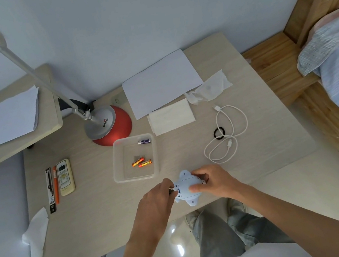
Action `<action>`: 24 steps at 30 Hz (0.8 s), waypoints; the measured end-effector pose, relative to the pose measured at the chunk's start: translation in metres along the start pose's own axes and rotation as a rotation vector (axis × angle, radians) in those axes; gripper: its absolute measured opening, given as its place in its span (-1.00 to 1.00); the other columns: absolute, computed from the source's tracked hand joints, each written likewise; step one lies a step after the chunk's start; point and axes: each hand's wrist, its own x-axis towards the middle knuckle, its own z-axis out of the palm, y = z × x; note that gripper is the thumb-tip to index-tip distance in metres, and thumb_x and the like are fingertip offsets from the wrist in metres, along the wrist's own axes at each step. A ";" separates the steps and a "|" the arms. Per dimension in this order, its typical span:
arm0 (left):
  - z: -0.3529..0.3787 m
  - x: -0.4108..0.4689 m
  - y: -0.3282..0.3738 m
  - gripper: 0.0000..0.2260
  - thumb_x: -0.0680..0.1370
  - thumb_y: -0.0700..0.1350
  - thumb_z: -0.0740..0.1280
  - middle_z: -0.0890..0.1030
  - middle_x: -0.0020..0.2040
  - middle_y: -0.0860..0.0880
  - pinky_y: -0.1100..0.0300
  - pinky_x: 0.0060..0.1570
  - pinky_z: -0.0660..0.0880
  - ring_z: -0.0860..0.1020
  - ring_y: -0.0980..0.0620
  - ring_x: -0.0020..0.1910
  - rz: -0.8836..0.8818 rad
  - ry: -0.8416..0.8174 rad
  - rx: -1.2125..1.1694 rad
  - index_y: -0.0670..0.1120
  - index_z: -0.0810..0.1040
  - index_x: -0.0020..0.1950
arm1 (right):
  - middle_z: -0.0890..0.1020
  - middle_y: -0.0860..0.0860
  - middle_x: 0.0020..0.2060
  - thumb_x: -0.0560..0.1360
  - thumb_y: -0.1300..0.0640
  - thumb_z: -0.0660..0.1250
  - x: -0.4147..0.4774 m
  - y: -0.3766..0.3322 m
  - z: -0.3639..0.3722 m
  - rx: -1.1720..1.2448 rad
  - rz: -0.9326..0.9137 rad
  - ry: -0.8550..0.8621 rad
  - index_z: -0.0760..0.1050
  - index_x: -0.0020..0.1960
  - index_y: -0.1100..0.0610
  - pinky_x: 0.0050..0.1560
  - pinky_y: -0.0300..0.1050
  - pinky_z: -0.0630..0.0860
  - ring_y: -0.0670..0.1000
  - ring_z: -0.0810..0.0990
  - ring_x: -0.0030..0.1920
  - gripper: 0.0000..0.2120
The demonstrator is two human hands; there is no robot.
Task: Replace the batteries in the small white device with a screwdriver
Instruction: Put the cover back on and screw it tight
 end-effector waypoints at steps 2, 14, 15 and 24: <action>0.001 -0.002 -0.002 -0.94 0.73 0.01 0.27 0.59 -0.07 0.09 0.10 -0.19 0.57 0.56 0.02 -0.20 0.019 -0.006 -0.005 0.06 0.44 0.10 | 0.71 0.18 -0.12 0.46 -0.25 0.57 0.000 0.000 0.001 -0.004 0.002 -0.001 0.70 0.07 0.14 -0.12 0.26 0.62 0.27 0.67 -0.11 -0.53; 0.004 -0.004 -0.001 -0.78 0.71 0.11 0.29 0.60 -0.14 0.06 0.28 -0.29 0.35 0.51 0.04 -0.25 -0.088 0.014 0.014 0.03 0.39 -0.03 | 0.72 0.13 -0.15 0.46 -0.25 0.57 -0.002 -0.002 -0.001 -0.011 0.015 0.000 0.72 0.07 0.09 -0.15 0.22 0.62 0.22 0.67 -0.14 -0.57; 0.003 -0.004 -0.001 -0.78 0.70 0.13 0.29 0.61 -0.13 0.07 0.26 -0.26 0.42 0.53 0.05 -0.24 -0.095 0.019 0.018 0.04 0.41 -0.03 | 0.72 0.12 -0.15 0.46 -0.25 0.57 -0.002 -0.002 -0.001 -0.015 0.016 -0.001 0.72 0.07 0.09 -0.15 0.23 0.63 0.21 0.67 -0.14 -0.57; 0.007 -0.007 0.000 -0.90 0.69 -0.06 0.31 0.65 -0.03 0.06 0.05 -0.15 0.64 0.64 0.01 -0.14 -0.027 0.008 -0.021 0.06 0.43 0.18 | 0.74 0.13 -0.09 0.46 -0.26 0.56 -0.003 -0.004 -0.001 -0.019 0.024 -0.004 0.73 0.10 0.04 -0.10 0.26 0.66 0.19 0.70 -0.11 -0.59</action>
